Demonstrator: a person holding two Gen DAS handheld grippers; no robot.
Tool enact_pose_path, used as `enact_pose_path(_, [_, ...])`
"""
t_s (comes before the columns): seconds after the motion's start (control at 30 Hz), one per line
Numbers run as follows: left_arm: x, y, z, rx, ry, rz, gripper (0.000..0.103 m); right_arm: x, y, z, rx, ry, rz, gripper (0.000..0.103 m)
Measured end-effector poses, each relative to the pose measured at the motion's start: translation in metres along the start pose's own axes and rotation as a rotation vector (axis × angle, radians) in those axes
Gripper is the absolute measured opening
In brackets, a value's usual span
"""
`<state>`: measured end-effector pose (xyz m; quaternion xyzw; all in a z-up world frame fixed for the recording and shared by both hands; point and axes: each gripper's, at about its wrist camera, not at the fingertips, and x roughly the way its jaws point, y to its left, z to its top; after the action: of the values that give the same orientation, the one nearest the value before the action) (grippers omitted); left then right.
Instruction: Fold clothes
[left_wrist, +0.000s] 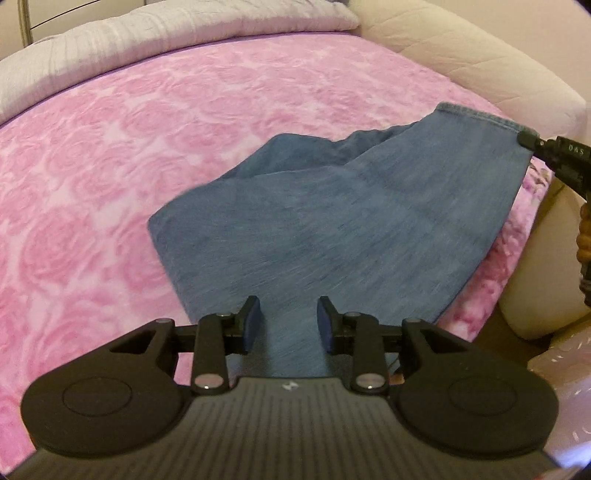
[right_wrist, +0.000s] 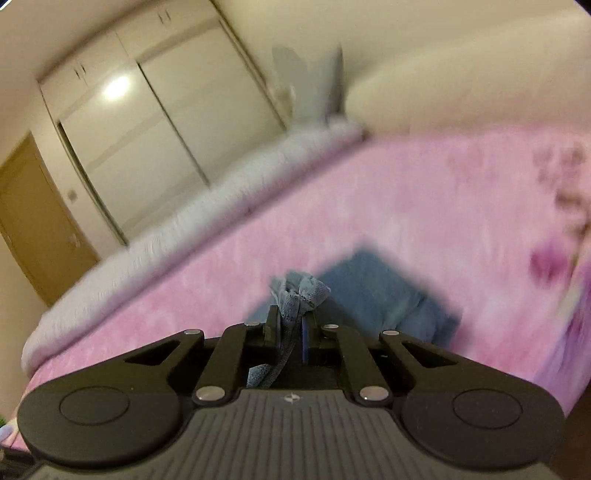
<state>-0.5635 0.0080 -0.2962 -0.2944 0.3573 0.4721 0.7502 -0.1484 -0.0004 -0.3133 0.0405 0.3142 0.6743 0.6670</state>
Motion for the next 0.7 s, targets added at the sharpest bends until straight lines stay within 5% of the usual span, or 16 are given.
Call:
enact_pose_path(0.17, [0.024, -0.006, -0.004, 0.006, 0.040, -0.011, 0.028, 0.035, -0.069, -0.015, 0.209, 0.151, -0.086, 0.008])
enact_pose_path(0.4, [0.023, -0.003, -0.005, -0.007, 0.035, -0.012, 0.028, 0.027, -0.049, -0.009, 0.088, 0.040, -0.085, 0.007])
enact_pose_path(0.57, [0.021, 0.002, -0.006, -0.013, 0.041, 0.005, 0.027, 0.042, -0.067, -0.020, 0.164, 0.097, -0.152, 0.005])
enact_pose_path(0.63, [0.018, 0.002, -0.006, -0.008, 0.040, 0.021, 0.027, 0.036, -0.061, -0.015, 0.151, 0.098, -0.172, 0.015])
enact_pose_path(0.7, [0.013, 0.003, -0.006, -0.006, 0.033, 0.036, 0.027, 0.027, -0.052, -0.010, 0.138, 0.085, -0.218, 0.037])
